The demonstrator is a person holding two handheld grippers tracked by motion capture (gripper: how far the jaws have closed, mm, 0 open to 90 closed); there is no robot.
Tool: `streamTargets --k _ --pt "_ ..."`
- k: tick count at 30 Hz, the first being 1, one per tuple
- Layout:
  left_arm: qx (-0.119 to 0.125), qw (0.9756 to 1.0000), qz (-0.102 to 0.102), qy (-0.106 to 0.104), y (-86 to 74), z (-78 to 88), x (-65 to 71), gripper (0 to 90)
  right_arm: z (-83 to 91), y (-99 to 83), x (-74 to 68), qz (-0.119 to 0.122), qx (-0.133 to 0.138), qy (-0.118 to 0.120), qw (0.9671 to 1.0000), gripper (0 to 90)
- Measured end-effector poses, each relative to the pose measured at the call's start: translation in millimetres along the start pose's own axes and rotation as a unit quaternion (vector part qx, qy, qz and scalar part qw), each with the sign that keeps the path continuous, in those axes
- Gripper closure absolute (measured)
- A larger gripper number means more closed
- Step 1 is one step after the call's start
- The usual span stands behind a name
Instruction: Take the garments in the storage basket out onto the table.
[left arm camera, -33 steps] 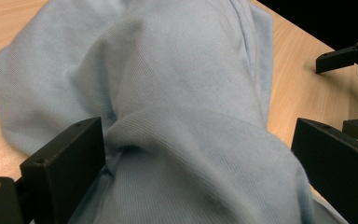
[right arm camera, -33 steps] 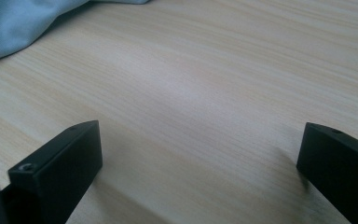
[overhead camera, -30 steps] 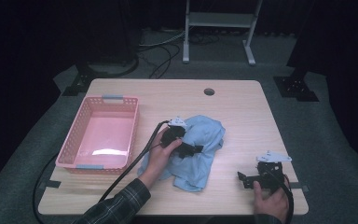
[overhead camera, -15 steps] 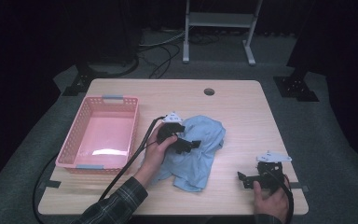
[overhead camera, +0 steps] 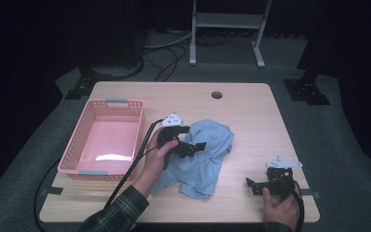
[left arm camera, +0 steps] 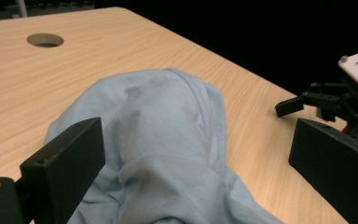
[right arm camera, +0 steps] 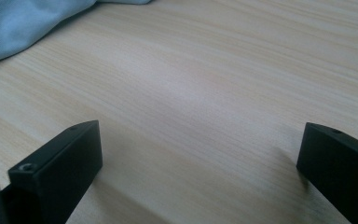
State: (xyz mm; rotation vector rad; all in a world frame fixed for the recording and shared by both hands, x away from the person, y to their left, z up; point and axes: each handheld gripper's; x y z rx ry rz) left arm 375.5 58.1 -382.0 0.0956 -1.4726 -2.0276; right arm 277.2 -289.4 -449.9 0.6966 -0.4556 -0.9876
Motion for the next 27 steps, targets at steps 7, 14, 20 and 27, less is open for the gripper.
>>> streamTargets --k 7,14,20,27 --pt "0.023 0.9996 -0.013 -0.006 3.0 9.0 8.7 3.0 -0.1 0.0 0.0 0.0 0.001 0.0 1.0 0.0" --pt "0.043 0.9986 -0.027 -0.013 2.7 23.3 15.4 3.0 0.0 0.0 -0.1 -0.001 0.0 0.0 1.0 0.0" --pt "0.065 0.9972 -0.026 -0.024 -3.4 36.9 18.6 3.0 0.1 0.0 -0.2 -0.001 0.0 0.0 1.0 0.0" --pt "0.085 0.995 -0.045 -0.027 -10.2 50.5 25.2 3.0 0.0 0.0 -0.2 0.001 0.0 0.001 1.0 0.0"
Point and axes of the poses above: each handheld gripper's, and its own axes: z roughly backward along the jaws, y roughly out of its top, x roughly to its right, and after that the axes turned 4 degrees about z, right-handed
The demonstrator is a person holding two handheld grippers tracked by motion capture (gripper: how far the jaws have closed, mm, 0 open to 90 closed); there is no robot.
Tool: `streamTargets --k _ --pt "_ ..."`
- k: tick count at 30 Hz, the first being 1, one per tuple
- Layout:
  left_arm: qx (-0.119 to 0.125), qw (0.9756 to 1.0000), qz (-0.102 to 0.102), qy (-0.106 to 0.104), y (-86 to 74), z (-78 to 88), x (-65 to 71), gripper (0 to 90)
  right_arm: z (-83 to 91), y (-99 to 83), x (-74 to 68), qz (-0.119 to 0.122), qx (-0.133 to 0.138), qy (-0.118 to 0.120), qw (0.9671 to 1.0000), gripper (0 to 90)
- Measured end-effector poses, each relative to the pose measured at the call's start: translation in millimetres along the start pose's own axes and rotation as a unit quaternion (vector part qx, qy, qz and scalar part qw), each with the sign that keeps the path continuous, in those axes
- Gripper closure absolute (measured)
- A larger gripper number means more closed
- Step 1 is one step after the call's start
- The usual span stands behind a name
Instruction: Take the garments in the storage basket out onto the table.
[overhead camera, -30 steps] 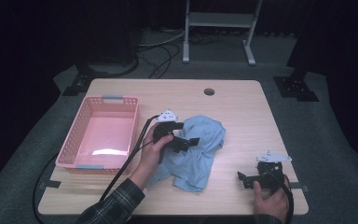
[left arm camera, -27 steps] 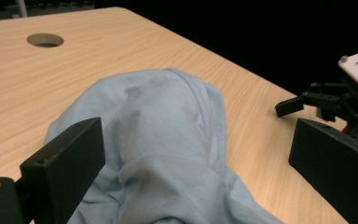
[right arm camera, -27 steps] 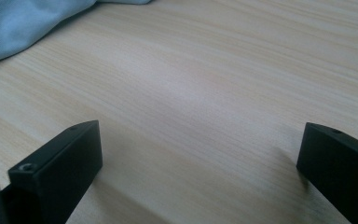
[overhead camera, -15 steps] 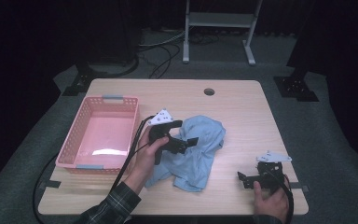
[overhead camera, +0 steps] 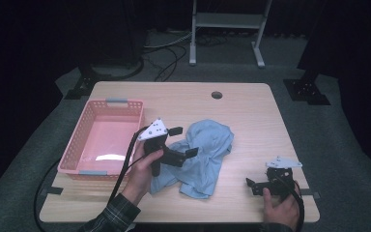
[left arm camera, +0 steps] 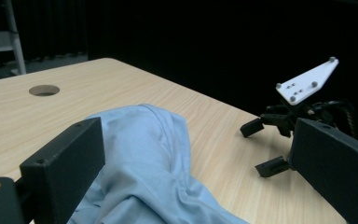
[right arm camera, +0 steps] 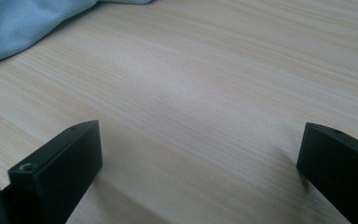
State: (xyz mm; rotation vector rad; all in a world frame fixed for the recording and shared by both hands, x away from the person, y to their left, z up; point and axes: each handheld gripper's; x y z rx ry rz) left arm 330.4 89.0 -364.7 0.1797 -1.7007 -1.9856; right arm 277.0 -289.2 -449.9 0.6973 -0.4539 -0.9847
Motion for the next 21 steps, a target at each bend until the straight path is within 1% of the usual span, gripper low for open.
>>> streamTargets --k 8,11,19,21 --pt "0.012 0.9998 -0.016 -0.008 -7.9 11.4 9.5 3.0 0.0 0.0 0.0 0.0 0.0 0.0 1.0 0.0" --pt "0.02 0.9995 -0.017 -0.016 -13.0 15.0 12.5 3.0 0.0 0.0 0.0 0.0 0.0 0.0 1.0 0.0" --pt "0.016 0.9993 -0.021 -0.028 -26.6 21.1 17.1 3.0 0.0 0.0 0.0 0.0 0.0 0.0 1.0 0.0" --pt "0.018 0.999 -0.023 -0.034 -30.0 22.6 17.8 3.0 0.0 0.0 0.0 0.0 0.0 0.0 1.0 0.0"
Point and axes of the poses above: each handheld gripper's, and its own axes: z roughly backward along the jaws, y roughly out of its top, x roughly to its right, and after that the axes turned 4 degrees about z, right-handed
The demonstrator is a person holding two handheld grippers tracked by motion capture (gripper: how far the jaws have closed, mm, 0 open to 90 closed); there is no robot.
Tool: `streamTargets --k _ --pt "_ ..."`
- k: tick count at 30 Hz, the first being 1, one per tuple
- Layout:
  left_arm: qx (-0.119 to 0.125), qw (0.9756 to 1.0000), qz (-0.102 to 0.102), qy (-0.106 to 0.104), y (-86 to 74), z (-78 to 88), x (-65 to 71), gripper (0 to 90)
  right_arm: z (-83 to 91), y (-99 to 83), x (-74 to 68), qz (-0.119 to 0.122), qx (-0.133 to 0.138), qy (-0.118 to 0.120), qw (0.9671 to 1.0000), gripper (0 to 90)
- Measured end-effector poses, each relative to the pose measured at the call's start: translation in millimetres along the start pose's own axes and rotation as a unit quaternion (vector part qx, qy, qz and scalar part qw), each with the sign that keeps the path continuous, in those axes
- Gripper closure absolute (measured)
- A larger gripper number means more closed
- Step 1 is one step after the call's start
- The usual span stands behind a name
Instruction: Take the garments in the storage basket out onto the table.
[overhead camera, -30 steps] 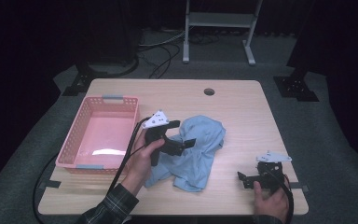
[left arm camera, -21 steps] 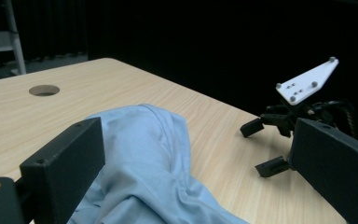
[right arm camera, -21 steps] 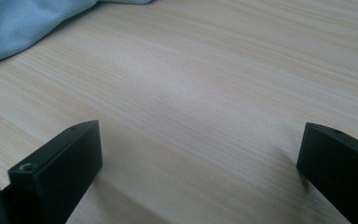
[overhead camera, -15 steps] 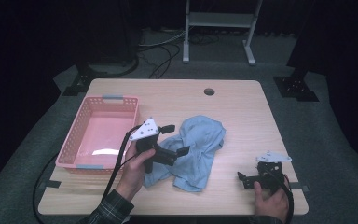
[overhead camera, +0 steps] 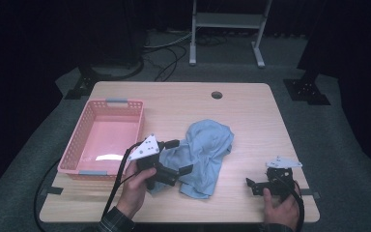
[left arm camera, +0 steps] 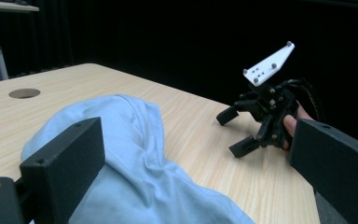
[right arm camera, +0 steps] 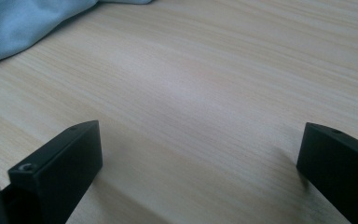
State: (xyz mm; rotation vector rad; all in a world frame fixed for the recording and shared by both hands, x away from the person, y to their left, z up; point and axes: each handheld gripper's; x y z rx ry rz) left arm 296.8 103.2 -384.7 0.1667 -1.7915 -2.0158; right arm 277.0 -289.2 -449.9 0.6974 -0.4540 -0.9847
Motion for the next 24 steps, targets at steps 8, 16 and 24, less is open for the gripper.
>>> streamTargets --k 8,16,24 --pt "0.001 0.9996 -0.008 -0.027 -13.8 7.0 3.0 3.0 0.0 0.0 0.0 0.0 0.0 0.0 1.0 0.0" --pt "0.003 0.9991 -0.004 -0.042 -25.1 14.3 6.8 3.0 0.1 0.0 0.0 0.0 0.0 0.0 1.0 0.0" --pt "0.002 0.9983 -0.008 -0.057 -35.9 17.0 5.2 3.0 0.1 0.0 0.0 0.0 0.0 0.0 1.0 0.0"
Point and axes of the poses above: each handheld gripper's, and its own axes: z roughly backward along the jaws, y roughly out of its top, x roughly to its right, and after that the axes turned 4 degrees about z, right-handed
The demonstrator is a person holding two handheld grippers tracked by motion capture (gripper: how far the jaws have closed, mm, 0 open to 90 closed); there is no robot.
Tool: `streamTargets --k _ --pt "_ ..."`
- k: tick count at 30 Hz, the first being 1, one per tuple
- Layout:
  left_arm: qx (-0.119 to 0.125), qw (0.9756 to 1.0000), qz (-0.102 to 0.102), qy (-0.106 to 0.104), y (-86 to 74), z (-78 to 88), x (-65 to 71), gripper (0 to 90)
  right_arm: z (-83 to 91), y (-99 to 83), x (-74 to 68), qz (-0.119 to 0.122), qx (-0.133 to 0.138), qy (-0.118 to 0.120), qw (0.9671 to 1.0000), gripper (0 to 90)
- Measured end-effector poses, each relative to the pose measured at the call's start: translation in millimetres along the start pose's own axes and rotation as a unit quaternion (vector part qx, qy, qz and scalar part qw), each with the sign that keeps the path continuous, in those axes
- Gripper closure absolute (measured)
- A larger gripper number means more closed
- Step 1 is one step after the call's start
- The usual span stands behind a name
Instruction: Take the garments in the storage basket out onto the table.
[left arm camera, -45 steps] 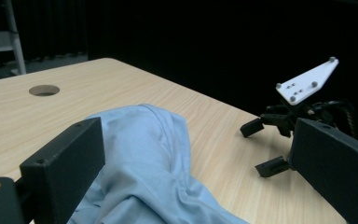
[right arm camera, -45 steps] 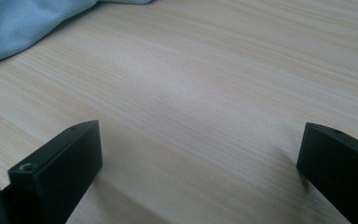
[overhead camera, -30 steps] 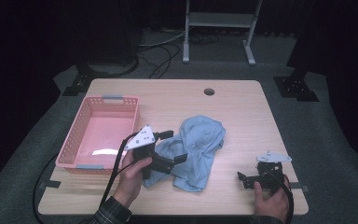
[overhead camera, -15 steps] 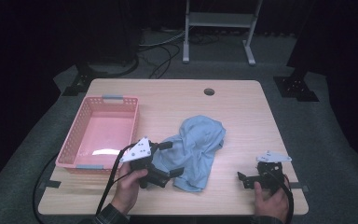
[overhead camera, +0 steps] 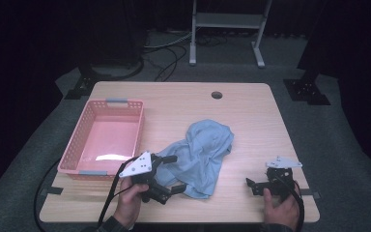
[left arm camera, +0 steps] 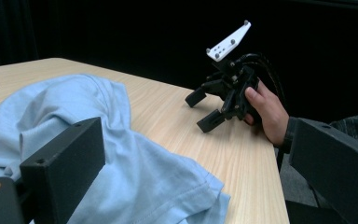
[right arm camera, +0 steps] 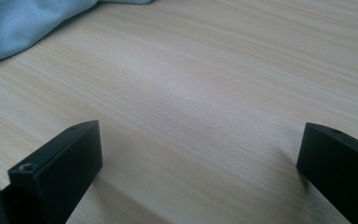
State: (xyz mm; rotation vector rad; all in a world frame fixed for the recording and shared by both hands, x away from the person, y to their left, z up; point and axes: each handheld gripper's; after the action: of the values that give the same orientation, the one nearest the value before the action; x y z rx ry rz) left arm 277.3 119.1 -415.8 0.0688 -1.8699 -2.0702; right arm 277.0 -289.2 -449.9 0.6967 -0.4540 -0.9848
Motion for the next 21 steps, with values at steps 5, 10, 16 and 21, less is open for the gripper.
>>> streamTargets --k 5,10,16,21 --pt "-0.005 1.0 -0.004 -0.004 -4.0 1.3 0.8 3.0 0.0 0.0 0.0 0.0 0.0 0.0 1.0 0.0" --pt "-0.01 0.9999 -0.006 -0.008 -9.1 2.0 3.8 3.0 0.0 0.0 0.0 0.0 0.0 0.0 1.0 0.0" --pt "-0.015 0.9998 -0.011 -0.005 -14.0 3.5 3.7 3.0 -0.1 0.0 -0.1 -0.001 0.0 0.0 1.0 0.0" --pt "-0.022 0.9997 -0.011 -0.002 -17.1 4.8 3.7 3.0 0.1 -0.1 -0.6 -0.004 0.0 -0.003 1.0 0.0"
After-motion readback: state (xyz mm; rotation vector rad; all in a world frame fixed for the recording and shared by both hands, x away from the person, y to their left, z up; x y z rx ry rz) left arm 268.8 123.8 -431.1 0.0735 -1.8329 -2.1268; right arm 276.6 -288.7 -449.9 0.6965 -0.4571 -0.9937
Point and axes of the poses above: each handheld gripper's, and its own axes: z roughly backward along the jaws, y roughly out of its top, x roughly to its right, and after that the axes turned 4 degrees about z, right-handed
